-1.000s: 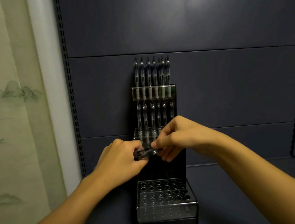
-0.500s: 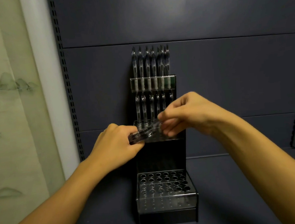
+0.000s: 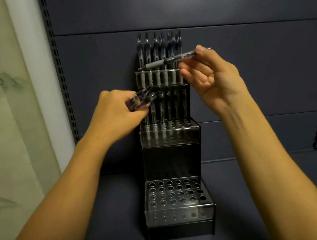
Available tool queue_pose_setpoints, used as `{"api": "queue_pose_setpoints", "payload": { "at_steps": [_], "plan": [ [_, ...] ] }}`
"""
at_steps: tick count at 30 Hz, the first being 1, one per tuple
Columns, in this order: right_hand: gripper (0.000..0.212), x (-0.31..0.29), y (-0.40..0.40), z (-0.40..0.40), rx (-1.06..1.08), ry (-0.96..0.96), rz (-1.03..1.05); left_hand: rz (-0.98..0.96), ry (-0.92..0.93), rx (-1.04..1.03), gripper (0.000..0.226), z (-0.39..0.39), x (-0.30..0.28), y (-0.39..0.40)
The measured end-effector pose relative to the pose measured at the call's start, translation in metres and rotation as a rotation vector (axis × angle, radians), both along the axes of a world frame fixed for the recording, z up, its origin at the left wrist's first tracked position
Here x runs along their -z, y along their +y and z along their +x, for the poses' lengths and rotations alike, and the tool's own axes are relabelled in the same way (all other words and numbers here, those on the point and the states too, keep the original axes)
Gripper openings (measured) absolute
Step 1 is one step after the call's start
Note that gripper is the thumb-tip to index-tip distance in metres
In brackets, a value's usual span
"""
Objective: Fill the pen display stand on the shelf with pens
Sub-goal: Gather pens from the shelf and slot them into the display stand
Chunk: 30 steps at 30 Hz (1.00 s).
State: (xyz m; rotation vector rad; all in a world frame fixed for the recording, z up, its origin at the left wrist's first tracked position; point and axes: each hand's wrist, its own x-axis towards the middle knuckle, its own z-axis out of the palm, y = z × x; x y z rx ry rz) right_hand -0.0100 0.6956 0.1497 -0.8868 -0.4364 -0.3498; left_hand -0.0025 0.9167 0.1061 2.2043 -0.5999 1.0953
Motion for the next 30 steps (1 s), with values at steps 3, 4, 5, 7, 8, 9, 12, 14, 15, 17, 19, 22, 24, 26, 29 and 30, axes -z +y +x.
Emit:
{"api": "queue_pose_setpoints", "payload": {
  "at_steps": [3, 4, 5, 7, 8, 9, 12, 14, 15, 17, 19, 22, 24, 26, 29, 30],
  "plan": [
    [0.011, 0.002, -0.001, 0.012, 0.05, -0.014, 0.017, -0.004, -0.016, 0.024, 0.04, 0.004, -0.01, 0.0],
    [0.012, 0.003, -0.002, 0.016, 0.078, -0.022, -0.001, -0.018, -0.025, 0.03, 0.04, 0.006, -0.013, 0.0],
    [0.012, 0.004, -0.002, 0.019, 0.112, -0.035, -0.034, -0.033, -0.034, 0.032, 0.041, 0.008, -0.014, 0.001],
    [0.015, 0.009, -0.003, 0.026, 0.182, -0.071, -0.119, -0.06, -0.043, 0.036, 0.044, 0.013, -0.014, 0.002],
    [0.016, 0.012, -0.004, 0.029, 0.213, -0.091, -0.164, -0.066, -0.045, 0.034, 0.045, 0.015, -0.015, 0.003],
    [0.016, 0.014, -0.004, 0.031, 0.243, -0.11, -0.209, -0.066, -0.048, 0.031, 0.046, 0.016, -0.015, 0.004],
    [0.015, 0.019, -0.005, 0.035, 0.321, -0.173, -0.334, -0.04, -0.064, 0.02, 0.046, 0.018, -0.014, 0.009],
    [0.014, 0.02, -0.006, 0.038, 0.365, -0.215, -0.411, -0.011, -0.07, 0.007, 0.044, 0.019, -0.014, 0.012],
    [0.015, 0.02, -0.007, 0.039, 0.392, -0.231, -0.449, 0.0, -0.07, 0.0, 0.044, 0.02, -0.013, 0.012],
    [0.015, 0.02, -0.008, 0.041, 0.442, -0.242, -0.522, 0.017, -0.061, 0.003, 0.043, 0.021, -0.012, 0.011],
    [0.014, 0.022, -0.007, 0.044, 0.474, -0.222, -0.587, 0.04, -0.032, 0.033, 0.043, 0.023, -0.01, 0.009],
    [0.014, 0.025, -0.006, 0.048, 0.49, -0.173, -0.659, 0.097, 0.005, 0.046, 0.043, 0.026, -0.007, 0.006],
    [0.015, 0.027, -0.006, 0.05, 0.501, -0.151, -0.704, 0.126, 0.034, 0.04, 0.04, 0.028, -0.006, 0.006],
    [0.015, 0.028, -0.005, 0.052, 0.5, -0.138, -0.738, 0.159, 0.058, 0.025, 0.038, 0.03, -0.005, 0.006],
    [0.014, 0.028, -0.004, 0.049, 0.506, -0.134, -0.749, 0.173, 0.109, 0.034, 0.041, 0.03, -0.006, 0.008],
    [0.014, 0.027, -0.004, 0.048, 0.519, -0.134, -0.755, 0.174, 0.126, 0.037, 0.04, 0.029, -0.007, 0.008]
  ]
}}
